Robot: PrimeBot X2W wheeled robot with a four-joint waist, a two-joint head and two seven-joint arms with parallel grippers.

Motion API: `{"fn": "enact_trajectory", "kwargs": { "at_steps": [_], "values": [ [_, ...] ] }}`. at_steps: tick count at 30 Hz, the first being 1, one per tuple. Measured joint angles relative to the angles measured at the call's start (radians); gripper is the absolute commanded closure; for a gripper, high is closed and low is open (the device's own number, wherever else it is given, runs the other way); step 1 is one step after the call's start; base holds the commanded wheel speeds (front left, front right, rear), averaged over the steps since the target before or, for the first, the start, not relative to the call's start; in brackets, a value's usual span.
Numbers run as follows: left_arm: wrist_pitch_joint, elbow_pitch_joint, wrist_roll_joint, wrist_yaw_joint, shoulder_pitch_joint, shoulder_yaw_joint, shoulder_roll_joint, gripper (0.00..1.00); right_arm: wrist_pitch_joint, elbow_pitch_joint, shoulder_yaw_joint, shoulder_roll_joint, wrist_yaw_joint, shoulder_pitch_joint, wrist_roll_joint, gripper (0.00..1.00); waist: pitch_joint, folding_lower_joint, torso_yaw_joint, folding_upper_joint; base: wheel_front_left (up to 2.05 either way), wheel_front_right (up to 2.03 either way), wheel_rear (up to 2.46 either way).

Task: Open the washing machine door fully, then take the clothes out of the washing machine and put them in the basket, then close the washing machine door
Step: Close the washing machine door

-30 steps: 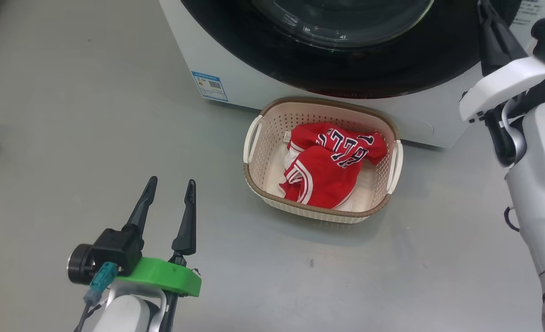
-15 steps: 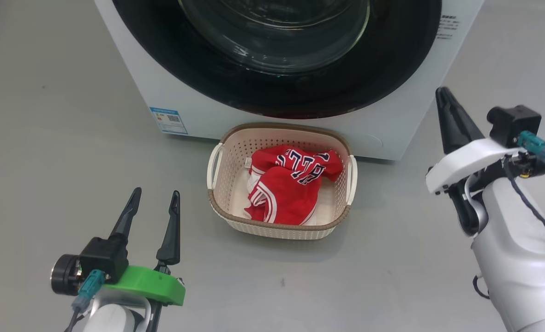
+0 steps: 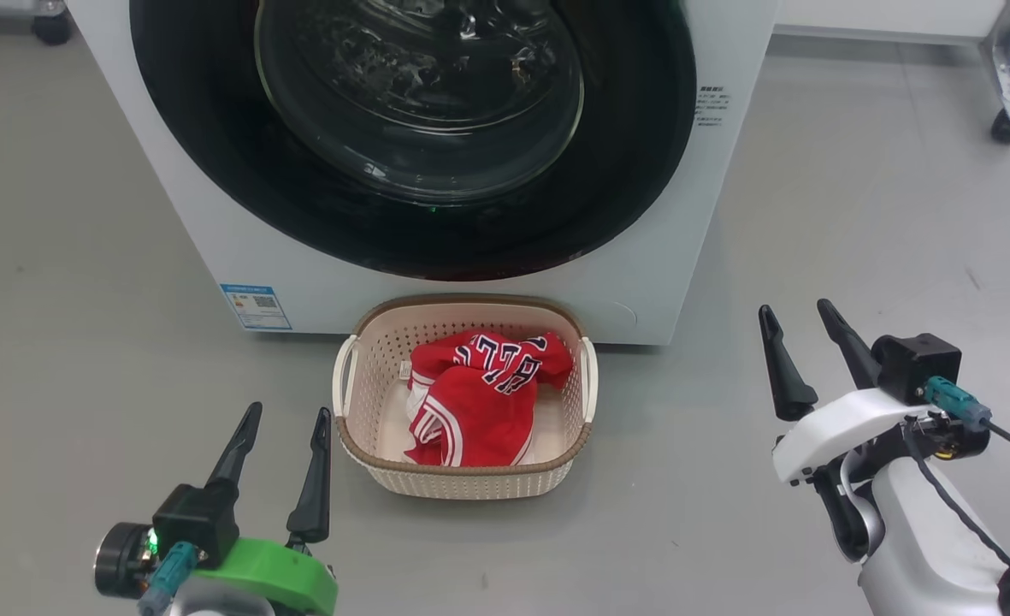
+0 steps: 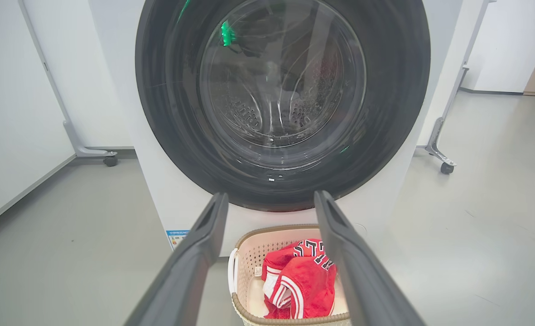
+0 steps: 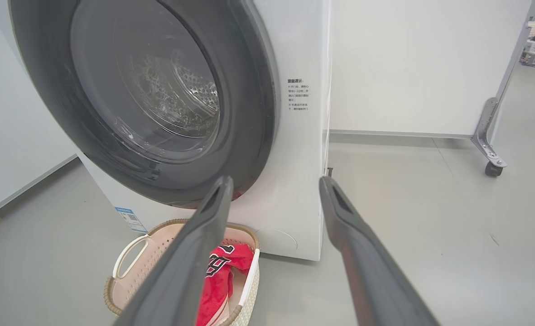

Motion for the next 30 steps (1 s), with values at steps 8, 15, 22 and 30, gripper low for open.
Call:
{"fn": "enact_trajectory", "kwargs": {
  "at_steps": [8,15,22,30],
  "values": [
    [0.009,-0.001,0.000,-0.001,0.025,-0.013,0.003,0.00,0.000,-0.100,-0.027,-0.001,-0.028,0.111,-0.010,0.00,-0.045,0.0000,-0.038,0.0000,0.00,0.00,0.00],
    [0.010,-0.002,-0.010,-0.001,0.057,-0.003,0.008,0.00,-0.003,-0.156,-0.019,0.008,-0.045,0.215,-0.018,0.00,-0.074,0.0000,-0.058,0.0000,0.00,0.00,0.00],
    [0.018,-0.018,-0.011,0.000,0.068,0.002,0.013,0.00,-0.007,-0.221,-0.022,0.014,-0.071,0.294,-0.023,0.00,-0.091,0.0000,-0.075,0.0000,0.00,0.00,0.00],
    [0.027,-0.032,-0.011,0.001,0.079,0.002,0.020,0.00,-0.007,-0.287,-0.024,0.015,-0.087,0.358,-0.024,0.00,-0.098,0.0000,-0.080,0.0000,0.00,0.00,0.00]
  ]
}}
